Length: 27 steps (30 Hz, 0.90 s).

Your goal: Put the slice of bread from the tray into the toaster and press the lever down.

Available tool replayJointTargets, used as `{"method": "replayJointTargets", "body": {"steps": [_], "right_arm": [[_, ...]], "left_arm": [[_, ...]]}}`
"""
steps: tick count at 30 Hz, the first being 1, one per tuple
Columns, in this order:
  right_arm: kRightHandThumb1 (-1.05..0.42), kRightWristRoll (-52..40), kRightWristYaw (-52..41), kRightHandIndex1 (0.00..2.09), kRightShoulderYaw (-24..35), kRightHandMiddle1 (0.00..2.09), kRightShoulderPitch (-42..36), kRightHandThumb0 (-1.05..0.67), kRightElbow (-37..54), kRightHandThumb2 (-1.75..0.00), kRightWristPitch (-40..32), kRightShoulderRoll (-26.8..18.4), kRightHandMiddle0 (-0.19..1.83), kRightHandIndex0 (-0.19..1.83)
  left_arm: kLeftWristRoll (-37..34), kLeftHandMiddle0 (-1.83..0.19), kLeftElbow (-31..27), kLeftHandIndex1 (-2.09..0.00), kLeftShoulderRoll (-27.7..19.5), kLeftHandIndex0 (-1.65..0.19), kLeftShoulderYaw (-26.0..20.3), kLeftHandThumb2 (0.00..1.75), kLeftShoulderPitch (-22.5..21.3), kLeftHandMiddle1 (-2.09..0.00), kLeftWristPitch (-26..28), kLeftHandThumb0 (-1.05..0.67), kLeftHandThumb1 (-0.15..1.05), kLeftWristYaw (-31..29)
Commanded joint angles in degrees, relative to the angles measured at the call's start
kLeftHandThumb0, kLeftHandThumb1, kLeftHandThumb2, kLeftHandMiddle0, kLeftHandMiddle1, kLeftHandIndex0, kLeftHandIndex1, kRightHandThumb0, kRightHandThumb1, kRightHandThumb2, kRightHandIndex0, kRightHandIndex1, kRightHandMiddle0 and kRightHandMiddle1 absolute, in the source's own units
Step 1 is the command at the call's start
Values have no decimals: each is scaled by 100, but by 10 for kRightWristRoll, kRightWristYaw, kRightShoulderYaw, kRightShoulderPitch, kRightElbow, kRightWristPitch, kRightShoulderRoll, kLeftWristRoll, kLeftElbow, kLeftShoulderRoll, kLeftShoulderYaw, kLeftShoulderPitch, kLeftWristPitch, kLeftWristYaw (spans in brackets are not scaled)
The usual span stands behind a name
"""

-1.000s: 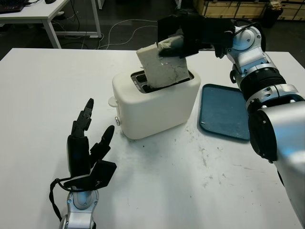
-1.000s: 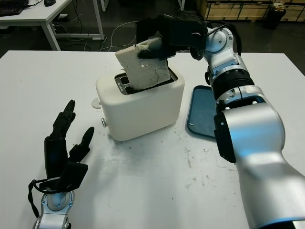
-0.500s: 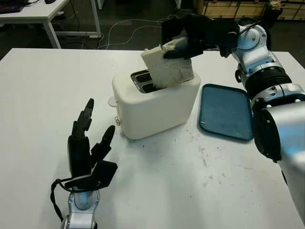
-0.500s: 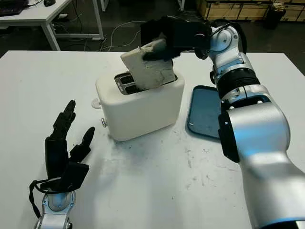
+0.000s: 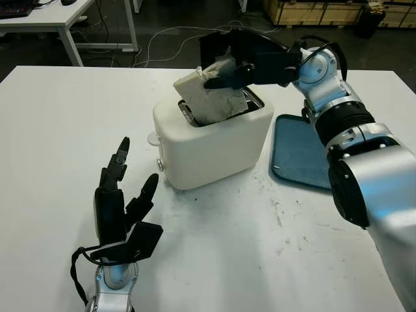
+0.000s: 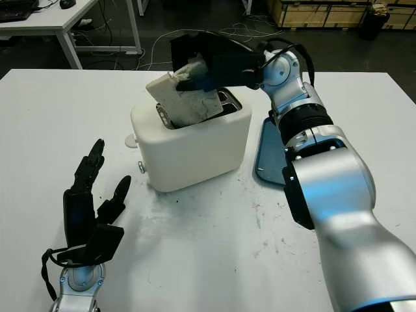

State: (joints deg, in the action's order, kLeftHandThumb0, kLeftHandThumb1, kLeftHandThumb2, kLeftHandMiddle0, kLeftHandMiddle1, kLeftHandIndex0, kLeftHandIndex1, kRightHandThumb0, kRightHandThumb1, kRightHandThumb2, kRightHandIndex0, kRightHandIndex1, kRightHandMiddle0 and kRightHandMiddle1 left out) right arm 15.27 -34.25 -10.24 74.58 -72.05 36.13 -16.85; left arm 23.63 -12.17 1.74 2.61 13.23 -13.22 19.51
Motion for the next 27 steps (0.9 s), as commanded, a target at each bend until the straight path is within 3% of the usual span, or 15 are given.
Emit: {"method": "replayJointTargets", "body": {"steps": [1, 25, 27], "right_arm": [[-92, 9, 8, 175, -7, 175, -10, -43, 5, -21, 18, 6, 92, 113], [-92, 92, 154, 175, -66, 174, -9, -46, 0, -15, 80, -37, 79, 106], [-92, 98, 162, 175, -69, 166, -8, -47, -1, -15, 81, -40, 80, 106]], "left_arm": [[1, -13, 3, 0, 0, -33, 2, 35, 1, -56, -10, -63, 92, 5], [-15, -13, -1, 0, -10, -33, -9, 35, -3, -56, -2, -66, 92, -9], [-13, -13, 0, 0, -11, -33, -9, 36, -3, -56, -2, -66, 92, -9]]}}
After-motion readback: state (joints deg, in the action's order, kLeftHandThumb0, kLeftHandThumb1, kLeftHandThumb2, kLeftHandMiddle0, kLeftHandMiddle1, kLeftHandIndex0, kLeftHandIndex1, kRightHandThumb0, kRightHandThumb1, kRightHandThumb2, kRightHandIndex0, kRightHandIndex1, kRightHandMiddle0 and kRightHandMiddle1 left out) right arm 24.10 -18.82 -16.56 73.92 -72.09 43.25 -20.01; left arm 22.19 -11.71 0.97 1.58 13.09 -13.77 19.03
